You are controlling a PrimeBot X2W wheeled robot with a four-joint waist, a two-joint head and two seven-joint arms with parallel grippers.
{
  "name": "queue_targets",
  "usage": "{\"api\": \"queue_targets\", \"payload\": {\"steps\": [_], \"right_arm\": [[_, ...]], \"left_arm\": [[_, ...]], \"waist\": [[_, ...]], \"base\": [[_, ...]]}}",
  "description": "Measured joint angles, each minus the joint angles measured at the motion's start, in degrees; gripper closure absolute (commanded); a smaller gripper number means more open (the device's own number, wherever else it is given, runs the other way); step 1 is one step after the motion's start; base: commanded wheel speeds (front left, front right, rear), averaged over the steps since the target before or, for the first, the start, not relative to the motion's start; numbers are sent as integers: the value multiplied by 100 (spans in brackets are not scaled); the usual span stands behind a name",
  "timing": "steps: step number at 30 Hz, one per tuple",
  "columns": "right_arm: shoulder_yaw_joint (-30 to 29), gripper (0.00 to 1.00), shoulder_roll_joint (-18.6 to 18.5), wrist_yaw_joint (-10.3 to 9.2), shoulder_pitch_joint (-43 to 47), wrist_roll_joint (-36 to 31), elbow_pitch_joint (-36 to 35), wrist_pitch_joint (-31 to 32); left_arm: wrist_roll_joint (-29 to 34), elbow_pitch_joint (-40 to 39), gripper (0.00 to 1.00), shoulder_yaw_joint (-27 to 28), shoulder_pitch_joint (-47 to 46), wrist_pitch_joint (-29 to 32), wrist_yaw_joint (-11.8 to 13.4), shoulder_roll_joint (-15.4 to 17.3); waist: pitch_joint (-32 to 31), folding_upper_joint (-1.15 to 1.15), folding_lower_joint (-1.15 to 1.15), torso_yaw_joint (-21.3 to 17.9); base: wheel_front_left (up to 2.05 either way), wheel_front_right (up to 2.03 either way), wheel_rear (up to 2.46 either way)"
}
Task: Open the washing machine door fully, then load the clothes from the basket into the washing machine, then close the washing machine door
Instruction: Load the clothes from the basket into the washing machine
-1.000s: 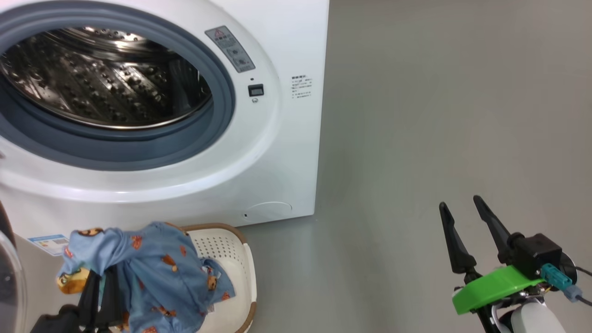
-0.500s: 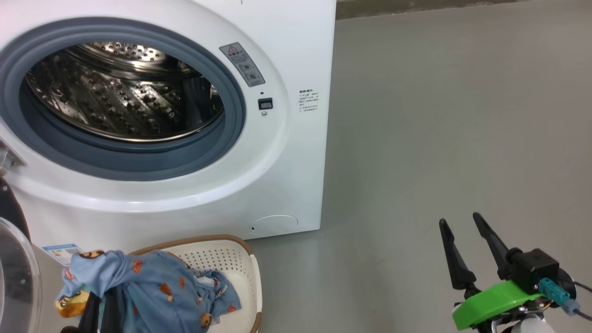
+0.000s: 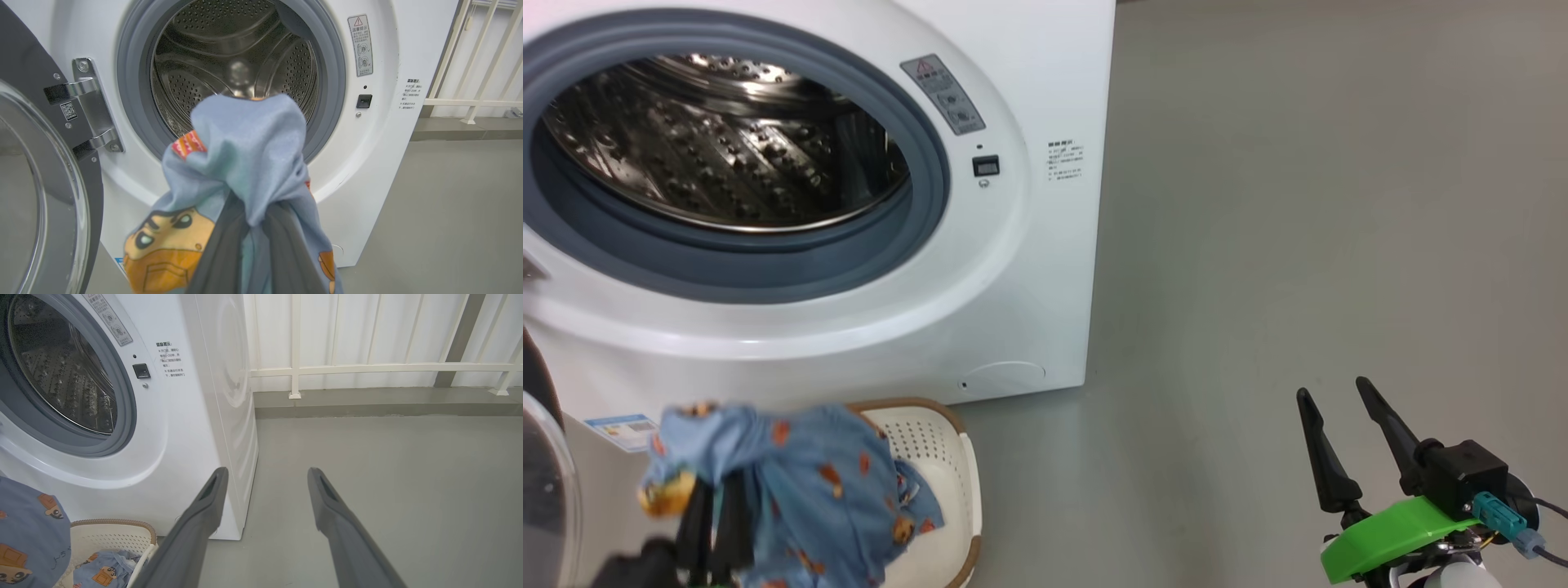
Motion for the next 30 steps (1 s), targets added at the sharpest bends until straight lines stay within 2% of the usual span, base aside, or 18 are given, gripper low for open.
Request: {"api": "queue_targets", "payload": {"steps": [10, 18, 30], "right_arm": [[90, 0, -4, 0, -185, 114, -48, 0], [105, 0, -8, 0, -454, 165, -115, 0], [109, 0, -82, 0, -861, 204, -257, -1]], "left_arm": [[86, 132, 100, -25, -1409, -1, 64, -14], [276, 489, 100, 315, -2711, -8, 56, 8], [322, 1815, 100, 502, -4513, -20, -96, 252]], "waist": [[435, 0, 0, -73], [959, 0, 0, -217], [1925, 0, 0, -442]], "base": [[0, 0, 0], [0, 0, 0], [0, 0, 0]]}}
